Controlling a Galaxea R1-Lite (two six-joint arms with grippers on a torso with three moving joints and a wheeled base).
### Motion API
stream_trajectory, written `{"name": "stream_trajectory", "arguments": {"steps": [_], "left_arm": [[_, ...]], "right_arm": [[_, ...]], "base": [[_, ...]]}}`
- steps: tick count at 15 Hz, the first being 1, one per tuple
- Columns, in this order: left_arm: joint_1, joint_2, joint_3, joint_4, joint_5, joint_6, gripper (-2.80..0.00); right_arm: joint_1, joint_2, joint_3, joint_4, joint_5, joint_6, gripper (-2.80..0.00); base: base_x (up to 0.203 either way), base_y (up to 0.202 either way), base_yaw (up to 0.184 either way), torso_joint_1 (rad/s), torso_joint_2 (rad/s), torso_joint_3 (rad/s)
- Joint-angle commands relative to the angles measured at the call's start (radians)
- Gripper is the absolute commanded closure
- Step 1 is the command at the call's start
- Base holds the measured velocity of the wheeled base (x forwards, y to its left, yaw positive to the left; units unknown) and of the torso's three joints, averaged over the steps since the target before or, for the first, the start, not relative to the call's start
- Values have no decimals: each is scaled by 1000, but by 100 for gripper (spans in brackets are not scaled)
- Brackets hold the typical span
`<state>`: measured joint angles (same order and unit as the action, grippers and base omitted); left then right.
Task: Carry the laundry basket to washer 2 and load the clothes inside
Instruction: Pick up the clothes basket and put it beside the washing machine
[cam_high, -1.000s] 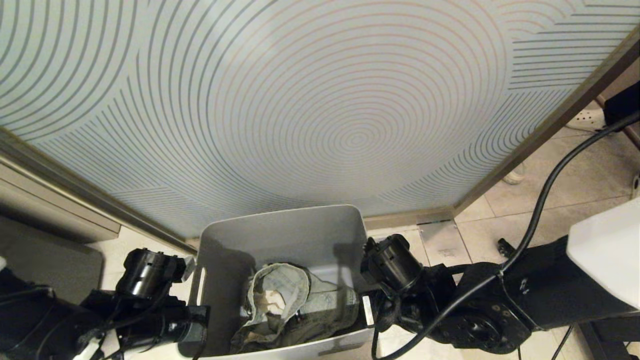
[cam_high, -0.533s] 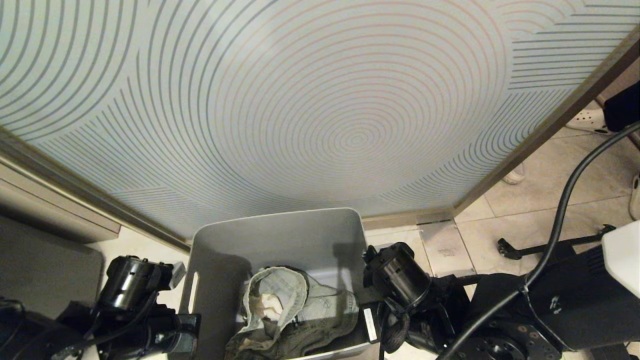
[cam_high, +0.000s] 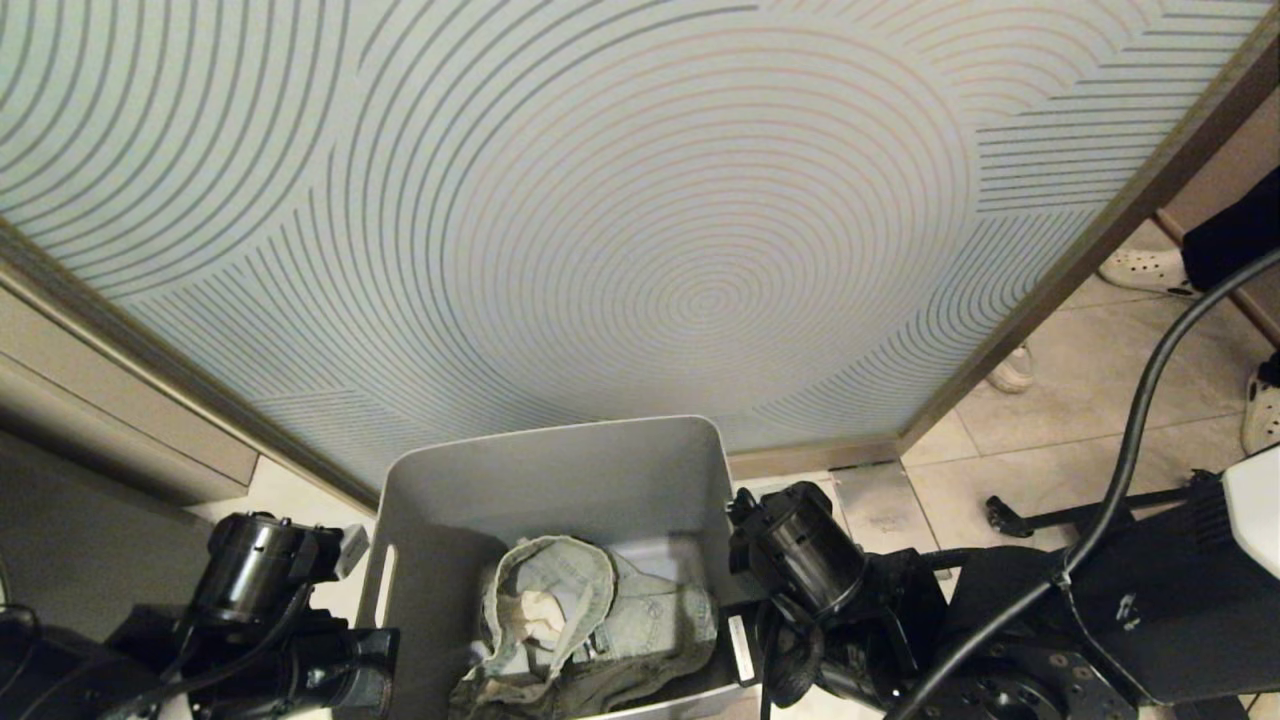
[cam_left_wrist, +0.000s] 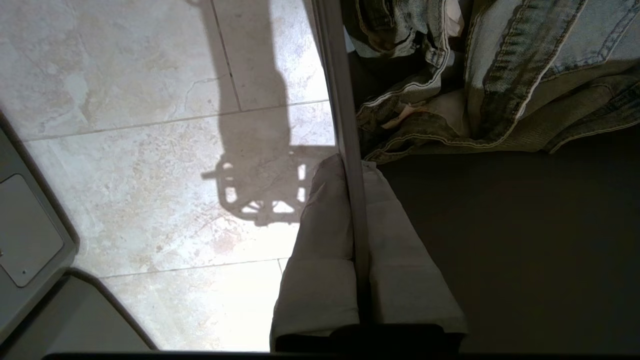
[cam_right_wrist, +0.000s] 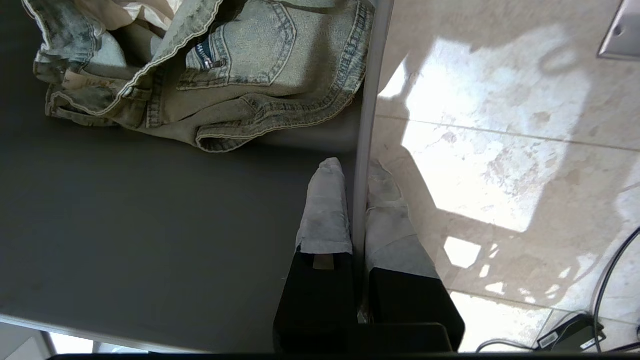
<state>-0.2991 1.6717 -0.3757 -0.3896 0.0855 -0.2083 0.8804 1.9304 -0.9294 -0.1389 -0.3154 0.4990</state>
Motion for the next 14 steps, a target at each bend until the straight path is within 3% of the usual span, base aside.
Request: {"name": "stream_trajectory", "arguments": {"steps": [1, 14], "left_arm": [[0, 0, 0, -3, 0, -2, 0], [0, 3, 1, -3, 0, -2, 0]], "right_arm": [[0, -1, 0, -2, -2, 3, 0], [0, 1, 1, -2, -2, 1, 0]], "base": [[0, 0, 0, 2, -2, 194], [0, 0, 0, 2, 2, 204]]}}
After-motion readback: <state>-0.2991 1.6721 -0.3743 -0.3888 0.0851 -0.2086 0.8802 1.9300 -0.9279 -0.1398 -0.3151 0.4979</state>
